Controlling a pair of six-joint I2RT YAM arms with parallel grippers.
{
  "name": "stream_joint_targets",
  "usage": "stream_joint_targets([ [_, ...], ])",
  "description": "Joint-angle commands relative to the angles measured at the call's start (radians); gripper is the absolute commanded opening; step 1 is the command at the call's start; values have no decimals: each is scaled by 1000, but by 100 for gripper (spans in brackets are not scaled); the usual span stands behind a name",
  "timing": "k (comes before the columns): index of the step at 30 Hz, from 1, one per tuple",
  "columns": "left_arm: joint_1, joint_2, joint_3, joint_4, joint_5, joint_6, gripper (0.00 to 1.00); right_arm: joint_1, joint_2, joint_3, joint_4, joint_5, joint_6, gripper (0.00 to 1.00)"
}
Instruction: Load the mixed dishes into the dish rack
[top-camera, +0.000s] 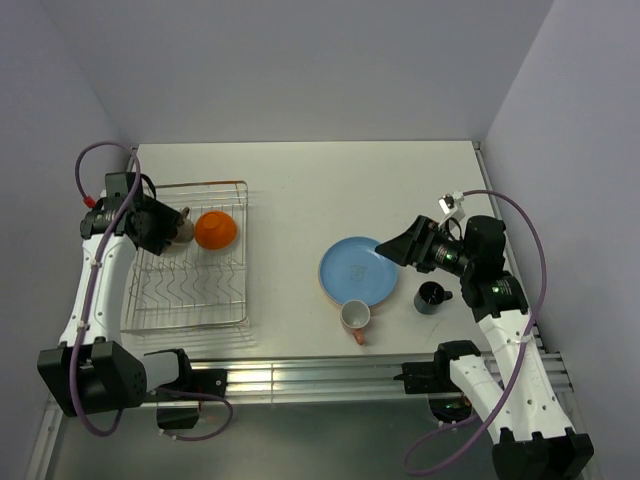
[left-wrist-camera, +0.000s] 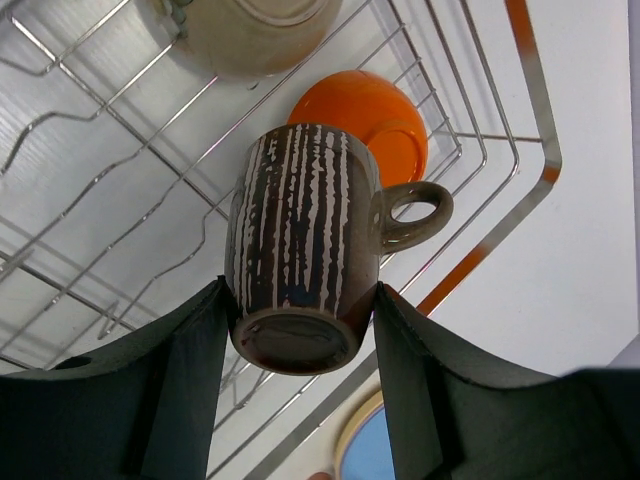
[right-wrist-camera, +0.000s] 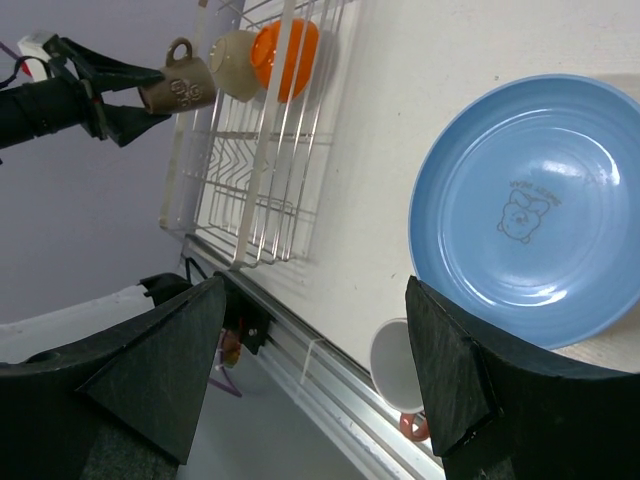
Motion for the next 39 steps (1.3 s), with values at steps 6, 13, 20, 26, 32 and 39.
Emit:
stream_joint_targets([
  [6,2,10,-15,24,-63,-210,0,9,-12,14,28,-29,-8,80],
  [13,2,47,-12,16,-90,-273,0,11,-13,2,33,-37,-11,80],
  [20,2,161,74,-4,-68,-282,0,11,-18,-9,34,-34,-11,80],
  [26,2,230,96,-19,-53,-287,0,11,-32,-15,46,-17,-3,80],
  [32,2,297,139,-57,-71,-294,0,11,-32,-24,50,-8,-5,80],
  [39,2,359,183,-83,-37,-307,0,11,-30,-29,53,-5,-3,80],
])
